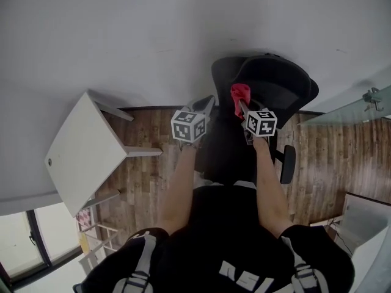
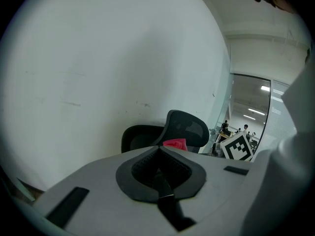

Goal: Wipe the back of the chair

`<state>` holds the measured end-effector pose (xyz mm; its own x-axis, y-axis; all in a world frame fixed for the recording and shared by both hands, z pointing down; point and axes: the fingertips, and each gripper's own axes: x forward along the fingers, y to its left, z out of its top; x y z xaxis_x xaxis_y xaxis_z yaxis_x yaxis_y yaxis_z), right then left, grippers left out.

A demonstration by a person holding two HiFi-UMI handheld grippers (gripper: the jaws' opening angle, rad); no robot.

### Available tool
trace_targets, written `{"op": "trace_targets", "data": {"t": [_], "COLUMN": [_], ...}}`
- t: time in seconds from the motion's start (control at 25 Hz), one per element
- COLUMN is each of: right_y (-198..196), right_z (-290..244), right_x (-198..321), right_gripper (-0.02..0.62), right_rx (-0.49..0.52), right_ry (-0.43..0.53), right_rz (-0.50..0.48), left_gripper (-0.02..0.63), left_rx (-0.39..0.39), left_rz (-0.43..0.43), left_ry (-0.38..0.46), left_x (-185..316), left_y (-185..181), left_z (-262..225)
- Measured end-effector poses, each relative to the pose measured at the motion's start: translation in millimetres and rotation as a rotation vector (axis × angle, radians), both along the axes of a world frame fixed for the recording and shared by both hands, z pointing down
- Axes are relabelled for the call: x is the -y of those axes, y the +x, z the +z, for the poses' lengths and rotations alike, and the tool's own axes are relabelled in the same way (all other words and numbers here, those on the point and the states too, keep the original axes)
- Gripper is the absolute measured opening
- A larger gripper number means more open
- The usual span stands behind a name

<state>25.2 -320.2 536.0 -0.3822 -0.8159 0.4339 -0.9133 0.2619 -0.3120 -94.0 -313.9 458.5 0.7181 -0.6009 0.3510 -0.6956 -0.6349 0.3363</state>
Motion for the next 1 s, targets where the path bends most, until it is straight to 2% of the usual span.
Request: {"op": "trace_targets", "data": {"t": [0.16, 0.32, 0.52, 0.76, 1.0], "right_y": [-38.2, -59.4, -66.6, -62.9, -64.3], "right_z": [23.6, 47.6, 71.2, 87.8, 93.9], "right_x": [13.3, 28.2, 39.5, 58.3, 70.7], "right_gripper": [0.077, 0.075, 0.074, 0.072, 0.072], "right_rx": [-0.020, -0.080, -0.134, -0.145, -0.159], "right_ry": [0.015, 0.038, 0.045, 0.089, 0.128], "right_rz": [-0.041, -0.034, -0.033, -0.040, -0.105], "left_gripper": [0.025, 0.025, 0.025, 0.025, 0.025], "left_rx": [-0.013, -0.007, 0.010, 0.033, 0.015], "left_rz": [-0.054, -0.110, -0.122, -0.095, -0.147], "left_ry": [0.010, 0.053, 0.035, 0.065, 0.091], "left_x": [11.1, 26.3, 33.5, 41.2, 58.1], "left_y": [-23.7, -37.8, -45.4, -44.8, -45.0], "left_z": [20.2, 41.5, 80.1, 110.4, 123.1]}}
